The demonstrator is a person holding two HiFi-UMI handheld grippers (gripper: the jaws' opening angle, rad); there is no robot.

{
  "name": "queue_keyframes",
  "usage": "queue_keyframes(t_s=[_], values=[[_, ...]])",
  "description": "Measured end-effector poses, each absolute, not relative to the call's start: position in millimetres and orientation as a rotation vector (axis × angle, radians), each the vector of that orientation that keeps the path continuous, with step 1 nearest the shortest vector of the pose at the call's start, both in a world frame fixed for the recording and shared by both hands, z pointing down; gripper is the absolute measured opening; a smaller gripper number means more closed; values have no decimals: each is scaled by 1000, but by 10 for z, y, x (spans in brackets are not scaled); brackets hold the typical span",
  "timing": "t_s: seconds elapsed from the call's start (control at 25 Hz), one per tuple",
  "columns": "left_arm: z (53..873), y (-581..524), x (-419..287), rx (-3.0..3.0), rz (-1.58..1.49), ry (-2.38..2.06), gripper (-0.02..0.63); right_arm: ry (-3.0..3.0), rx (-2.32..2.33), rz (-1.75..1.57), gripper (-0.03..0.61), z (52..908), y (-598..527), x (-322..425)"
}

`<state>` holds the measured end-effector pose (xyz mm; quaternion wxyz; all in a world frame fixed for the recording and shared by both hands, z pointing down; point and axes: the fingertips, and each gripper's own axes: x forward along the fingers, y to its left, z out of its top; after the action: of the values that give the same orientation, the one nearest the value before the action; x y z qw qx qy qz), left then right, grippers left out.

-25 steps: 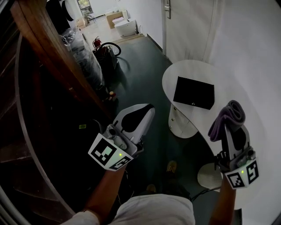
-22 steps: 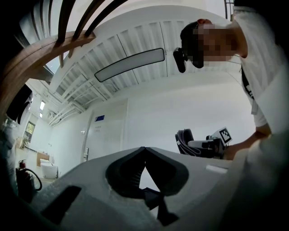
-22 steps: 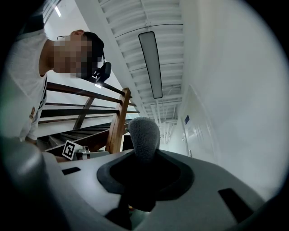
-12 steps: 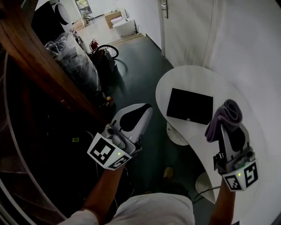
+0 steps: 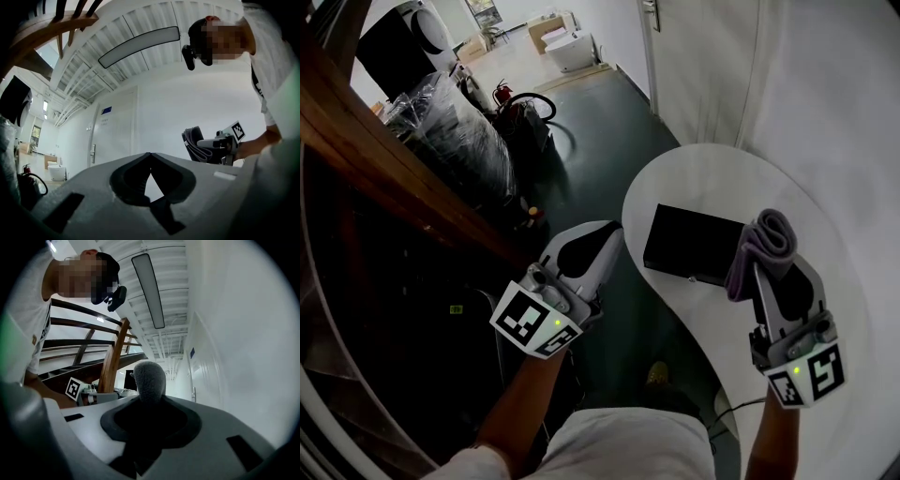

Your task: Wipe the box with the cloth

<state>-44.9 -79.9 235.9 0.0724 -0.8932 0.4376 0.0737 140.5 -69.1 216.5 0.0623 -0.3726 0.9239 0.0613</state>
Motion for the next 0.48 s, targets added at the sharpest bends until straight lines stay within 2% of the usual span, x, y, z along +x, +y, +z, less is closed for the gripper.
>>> queue_keyframes(t_s=[0.48], values=[[2757,-1378,-418,-2784,71,1345,15,2853,-1219,68,109,2423,-1166,1277]])
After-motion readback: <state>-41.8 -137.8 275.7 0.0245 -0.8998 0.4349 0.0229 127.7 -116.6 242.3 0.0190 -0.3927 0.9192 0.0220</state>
